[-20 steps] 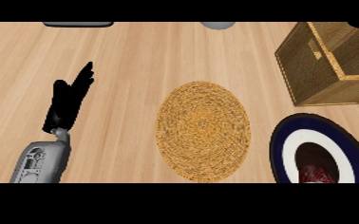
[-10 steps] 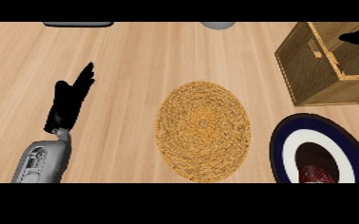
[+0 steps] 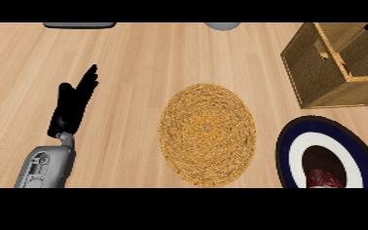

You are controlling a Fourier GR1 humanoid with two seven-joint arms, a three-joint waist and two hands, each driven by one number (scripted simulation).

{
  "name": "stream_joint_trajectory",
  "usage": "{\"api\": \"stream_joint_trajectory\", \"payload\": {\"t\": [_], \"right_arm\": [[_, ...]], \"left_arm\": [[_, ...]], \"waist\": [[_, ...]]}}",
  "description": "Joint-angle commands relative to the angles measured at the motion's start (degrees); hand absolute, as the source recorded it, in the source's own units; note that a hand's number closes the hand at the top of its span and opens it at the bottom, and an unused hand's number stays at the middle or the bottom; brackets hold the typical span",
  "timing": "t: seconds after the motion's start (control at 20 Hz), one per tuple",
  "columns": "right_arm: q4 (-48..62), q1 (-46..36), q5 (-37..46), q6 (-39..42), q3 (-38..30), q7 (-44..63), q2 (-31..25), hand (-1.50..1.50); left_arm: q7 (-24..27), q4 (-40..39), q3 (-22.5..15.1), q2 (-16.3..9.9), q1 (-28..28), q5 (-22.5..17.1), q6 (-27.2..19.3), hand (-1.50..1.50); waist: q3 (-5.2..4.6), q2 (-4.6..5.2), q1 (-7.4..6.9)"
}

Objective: Pick the sweet potato from the placemat and place it in the basket

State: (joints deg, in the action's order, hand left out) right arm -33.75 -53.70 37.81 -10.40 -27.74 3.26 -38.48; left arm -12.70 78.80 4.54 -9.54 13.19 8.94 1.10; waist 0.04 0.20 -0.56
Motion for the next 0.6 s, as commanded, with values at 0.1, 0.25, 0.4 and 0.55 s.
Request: {"api": "stream_joint_trajectory", "payload": {"t": [0.1,0.25,0.4,0.55], "right_arm": [[1.3,1.1,-3.5,-0.6,-4.8,2.8,-6.5,-1.50],[-0.7,6.9,-9.2,1.9,-10.5,-0.1,-9.9,-1.50],[0.0,12.2,-11.9,6.1,-13.3,-2.4,-14.2,-1.50],[3.9,16.6,-15.7,11.0,-17.4,-8.4,-19.4,-1.50]], "left_arm": [[-0.6,0.7,1.0,-1.1,0.0,-0.7,0.9,0.00],[-0.8,3.8,-1.4,1.5,-4.1,0.9,-1.1,0.00],[-2.0,1.9,2.2,-2.5,-0.1,-1.3,1.6,0.00],[0.9,2.4,0.7,-0.1,-4.1,-1.0,0.9,0.00]], "waist": [[-0.02,-0.05,0.14],[0.01,-0.41,0.97],[0.00,-0.36,1.49],[0.05,-0.18,0.92]]}}
